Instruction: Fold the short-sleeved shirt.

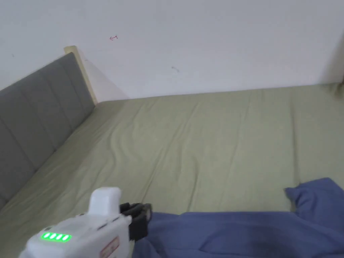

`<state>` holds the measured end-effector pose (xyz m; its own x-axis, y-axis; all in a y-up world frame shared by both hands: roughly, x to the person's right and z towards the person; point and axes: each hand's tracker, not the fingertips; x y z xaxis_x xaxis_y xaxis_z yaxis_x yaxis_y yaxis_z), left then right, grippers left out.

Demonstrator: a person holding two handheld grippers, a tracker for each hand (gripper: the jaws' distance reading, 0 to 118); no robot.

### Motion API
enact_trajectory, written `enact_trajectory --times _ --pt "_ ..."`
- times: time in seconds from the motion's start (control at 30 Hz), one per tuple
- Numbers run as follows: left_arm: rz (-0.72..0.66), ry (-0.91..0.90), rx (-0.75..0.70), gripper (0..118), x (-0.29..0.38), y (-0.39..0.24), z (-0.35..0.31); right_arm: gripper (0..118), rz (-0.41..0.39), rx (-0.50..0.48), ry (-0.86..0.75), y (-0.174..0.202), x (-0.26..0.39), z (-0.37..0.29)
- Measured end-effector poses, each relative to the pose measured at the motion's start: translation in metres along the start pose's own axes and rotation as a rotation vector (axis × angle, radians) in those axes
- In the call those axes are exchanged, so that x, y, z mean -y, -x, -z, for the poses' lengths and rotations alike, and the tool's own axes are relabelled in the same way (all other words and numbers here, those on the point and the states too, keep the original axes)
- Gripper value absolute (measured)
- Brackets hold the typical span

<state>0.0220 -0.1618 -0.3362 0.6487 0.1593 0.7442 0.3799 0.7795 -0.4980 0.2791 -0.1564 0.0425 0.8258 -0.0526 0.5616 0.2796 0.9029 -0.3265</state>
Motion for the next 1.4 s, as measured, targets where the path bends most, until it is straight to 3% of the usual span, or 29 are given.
enact_trajectory --times 0.03,0.07,0.2,0.3,0.53,0.6,0.67,0.73,0.77,0.8,0.83,0.87,1.03,1.1,1.13,1.17,1.2,1.27,1.37,1.4 --pt "0.007 0.048 -0.003 54 -0.004 0.008 0.023 0 0.005 -0.006 0.015 -0.003 0.003 0.002" --pt "-0.001 0.109 -0.02 63 -0.007 0.018 0.052 0 0.009 -0.016 0.041 -0.007 0.006 0.004" --pt "-0.09 0.337 -0.054 70 -0.007 0.052 0.153 0 0.015 0.017 0.105 -0.025 0.02 0.009" --pt "-0.1 0.39 -0.111 69 0.002 0.063 0.192 0 0.026 0.059 0.149 -0.041 0.03 0.012" --pt "-0.049 0.458 -0.154 37 0.01 0.05 0.21 0 0.095 0.113 0.226 -0.073 0.044 0.022" --pt "-0.073 0.465 -0.132 0 0.012 0.044 0.215 0 0.117 0.101 0.232 -0.077 0.04 0.031" --pt "0.014 0.484 -0.168 0 0.015 0.04 0.22 0 0.118 0.095 0.238 -0.084 0.027 0.047" --pt "0.017 0.485 -0.165 0 0.017 0.04 0.222 0 0.088 0.068 0.265 -0.094 0.01 0.073" --pt "0.014 0.489 -0.161 0 0.016 0.043 0.222 8 0.071 0.061 0.307 -0.102 -0.001 0.093" --pt "-0.005 0.496 -0.155 0 0.014 0.046 0.222 28 0.067 0.063 0.365 -0.113 -0.011 0.118" --pt "-0.023 0.502 -0.15 0 0.014 0.047 0.222 59 0.068 0.071 0.41 -0.122 -0.021 0.143" --pt "-0.026 0.506 -0.146 0 0.013 0.049 0.222 66 0.074 0.078 0.464 -0.133 -0.026 0.169" --pt "-0.021 0.517 -0.134 0 0.012 0.045 0.217 66 -0.012 0.156 0.68 -0.171 -0.024 0.287" --pt "-0.027 0.523 -0.127 0 0.009 0.041 0.215 64 0.011 0.168 0.793 -0.178 -0.007 0.318" --pt "-0.027 0.526 -0.125 0 0.009 0.041 0.215 54 0.029 0.161 0.851 -0.18 0.0 0.325" --pt "-0.028 0.53 -0.123 0 0.009 0.041 0.214 53 0.051 0.152 0.877 -0.18 0.006 0.328" --pt "-0.028 0.533 -0.121 0 0.006 0.042 0.215 47 0.039 0.168 0.806 -0.174 0.002 0.32" --pt "-0.028 0.531 -0.12 0 0.008 0.04 0.213 2 0.035 0.158 0.761 -0.166 0.0 0.305" --pt "-0.039 0.513 -0.113 0 0.004 0.04 0.202 2 0.015 0.147 0.743 -0.157 -0.003 0.296" --pt "-0.009 0.426 -0.105 0 0.001 0.035 0.186 2 0.014 0.141 0.706 -0.156 -0.008 0.285"
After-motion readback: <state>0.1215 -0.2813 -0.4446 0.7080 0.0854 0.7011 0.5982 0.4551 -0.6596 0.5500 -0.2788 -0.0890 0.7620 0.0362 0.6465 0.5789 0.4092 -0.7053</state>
